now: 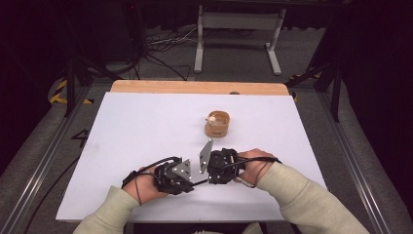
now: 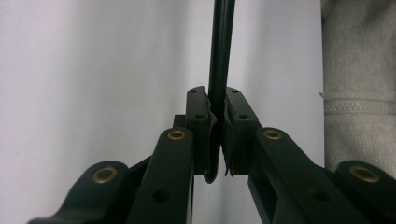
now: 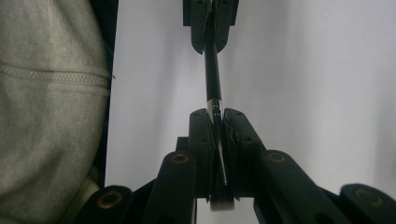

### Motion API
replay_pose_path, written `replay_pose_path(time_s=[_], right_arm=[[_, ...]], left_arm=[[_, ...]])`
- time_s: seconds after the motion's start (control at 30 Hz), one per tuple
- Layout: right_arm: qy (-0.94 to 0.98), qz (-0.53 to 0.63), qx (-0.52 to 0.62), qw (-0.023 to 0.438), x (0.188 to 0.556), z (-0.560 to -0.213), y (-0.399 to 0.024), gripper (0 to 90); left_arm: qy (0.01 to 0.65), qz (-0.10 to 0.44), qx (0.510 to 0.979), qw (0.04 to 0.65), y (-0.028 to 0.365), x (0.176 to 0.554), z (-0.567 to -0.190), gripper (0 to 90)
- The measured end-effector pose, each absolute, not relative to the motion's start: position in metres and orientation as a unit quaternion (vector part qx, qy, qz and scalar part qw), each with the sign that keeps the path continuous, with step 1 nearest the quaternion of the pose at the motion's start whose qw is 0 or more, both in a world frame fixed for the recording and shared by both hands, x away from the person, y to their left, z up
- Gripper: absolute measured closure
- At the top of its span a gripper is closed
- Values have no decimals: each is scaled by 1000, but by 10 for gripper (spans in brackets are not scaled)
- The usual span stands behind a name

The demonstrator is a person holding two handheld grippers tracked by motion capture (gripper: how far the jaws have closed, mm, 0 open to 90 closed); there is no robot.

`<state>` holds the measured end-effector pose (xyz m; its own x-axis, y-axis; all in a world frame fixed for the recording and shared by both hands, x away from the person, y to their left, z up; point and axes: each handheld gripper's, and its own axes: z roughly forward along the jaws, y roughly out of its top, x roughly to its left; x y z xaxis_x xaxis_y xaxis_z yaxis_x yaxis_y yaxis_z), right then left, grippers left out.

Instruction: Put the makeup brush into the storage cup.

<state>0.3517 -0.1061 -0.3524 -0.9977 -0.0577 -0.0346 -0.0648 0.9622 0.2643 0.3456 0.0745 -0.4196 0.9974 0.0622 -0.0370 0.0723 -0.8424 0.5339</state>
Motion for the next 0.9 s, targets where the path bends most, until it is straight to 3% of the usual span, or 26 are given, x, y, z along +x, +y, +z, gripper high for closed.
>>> replay_pose_path(time_s=[0.4, 0.57, 0.63, 0.9], right_arm=[[989, 147, -33, 13, 351, -352, -110, 799], [983, 180, -6, 32, 352, -347, -120, 566], [981, 190, 6, 29, 353, -346, -125, 543], [963, 257, 45, 65, 352, -336, -150, 298]], left_arm=[[27, -7, 959, 283, 75, 345, -419, 831], [31, -9, 956, 291, 78, 347, -419, 832], [34, -9, 955, 296, 79, 348, -419, 832], [33, -4, 945, 326, 85, 350, -415, 832]])
